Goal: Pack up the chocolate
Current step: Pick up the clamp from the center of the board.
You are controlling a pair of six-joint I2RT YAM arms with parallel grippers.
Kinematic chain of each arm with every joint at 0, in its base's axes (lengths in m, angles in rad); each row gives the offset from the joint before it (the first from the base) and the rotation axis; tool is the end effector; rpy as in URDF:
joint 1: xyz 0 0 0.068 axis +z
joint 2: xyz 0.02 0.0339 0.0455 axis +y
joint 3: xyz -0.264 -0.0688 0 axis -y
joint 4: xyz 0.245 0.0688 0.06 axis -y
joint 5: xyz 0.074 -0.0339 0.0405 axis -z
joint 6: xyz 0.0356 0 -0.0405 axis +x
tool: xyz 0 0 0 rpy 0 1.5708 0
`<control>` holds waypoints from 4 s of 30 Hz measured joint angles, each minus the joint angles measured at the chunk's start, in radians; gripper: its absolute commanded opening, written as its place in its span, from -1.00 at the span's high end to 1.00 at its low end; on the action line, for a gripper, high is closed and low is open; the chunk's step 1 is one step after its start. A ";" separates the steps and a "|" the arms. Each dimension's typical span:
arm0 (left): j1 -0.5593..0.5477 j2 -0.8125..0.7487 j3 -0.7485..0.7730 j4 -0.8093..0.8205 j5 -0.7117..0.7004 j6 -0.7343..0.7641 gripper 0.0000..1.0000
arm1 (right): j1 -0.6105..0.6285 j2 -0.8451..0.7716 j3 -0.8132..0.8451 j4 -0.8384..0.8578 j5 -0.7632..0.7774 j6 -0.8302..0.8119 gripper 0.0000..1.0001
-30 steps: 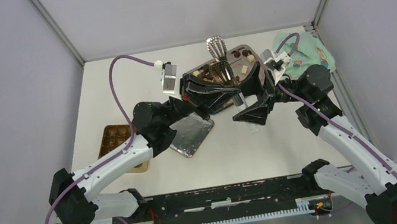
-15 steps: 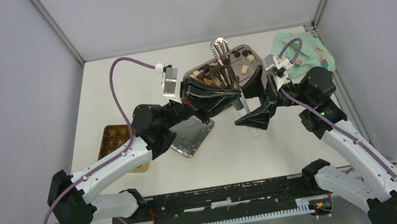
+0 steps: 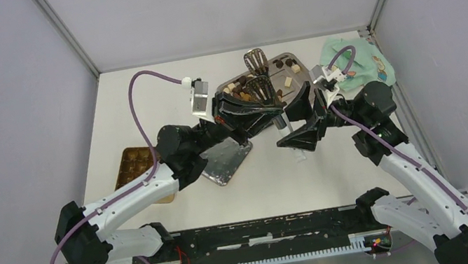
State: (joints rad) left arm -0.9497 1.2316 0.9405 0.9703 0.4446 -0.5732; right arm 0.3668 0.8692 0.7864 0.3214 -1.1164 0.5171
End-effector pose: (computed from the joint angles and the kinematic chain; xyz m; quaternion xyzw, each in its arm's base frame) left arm 0.1427 -0.2258 0.4163 0.2741 0.3759 -0.6760 0.5714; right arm 0.1620 0.0965 0.3759 -0.3759 0.5539 0.5811 0.4628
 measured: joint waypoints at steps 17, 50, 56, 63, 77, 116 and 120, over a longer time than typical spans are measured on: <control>-0.004 -0.001 -0.020 -0.045 -0.079 0.040 -0.32 | -0.002 0.018 -0.093 0.188 0.014 0.220 0.10; -0.106 -0.053 -0.105 -0.349 -0.634 0.034 -0.90 | -0.035 0.135 0.166 -0.588 0.240 -0.554 0.23; -0.151 -0.009 -0.076 -0.346 -0.798 0.013 -0.75 | -0.033 0.145 0.187 -0.652 0.283 -0.631 0.23; -0.190 0.054 0.000 -0.453 -0.979 -0.087 -0.50 | -0.025 0.145 0.192 -0.669 0.305 -0.673 0.23; -0.204 0.156 0.189 -0.732 -1.160 -0.312 -0.07 | 0.009 0.145 0.194 -0.700 0.410 -0.726 0.23; -0.208 0.158 0.200 -0.914 -1.258 -0.641 -0.34 | 0.012 0.161 0.166 -0.610 0.356 -0.661 0.32; -0.209 0.146 0.180 -0.901 -1.242 -0.643 -0.69 | 0.002 0.172 0.164 -0.592 0.344 -0.617 0.52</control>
State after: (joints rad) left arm -1.1587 1.3777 1.1210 0.0696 -0.7979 -1.2160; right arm 0.3691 1.0416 0.9508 -0.2710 -0.7723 -0.0998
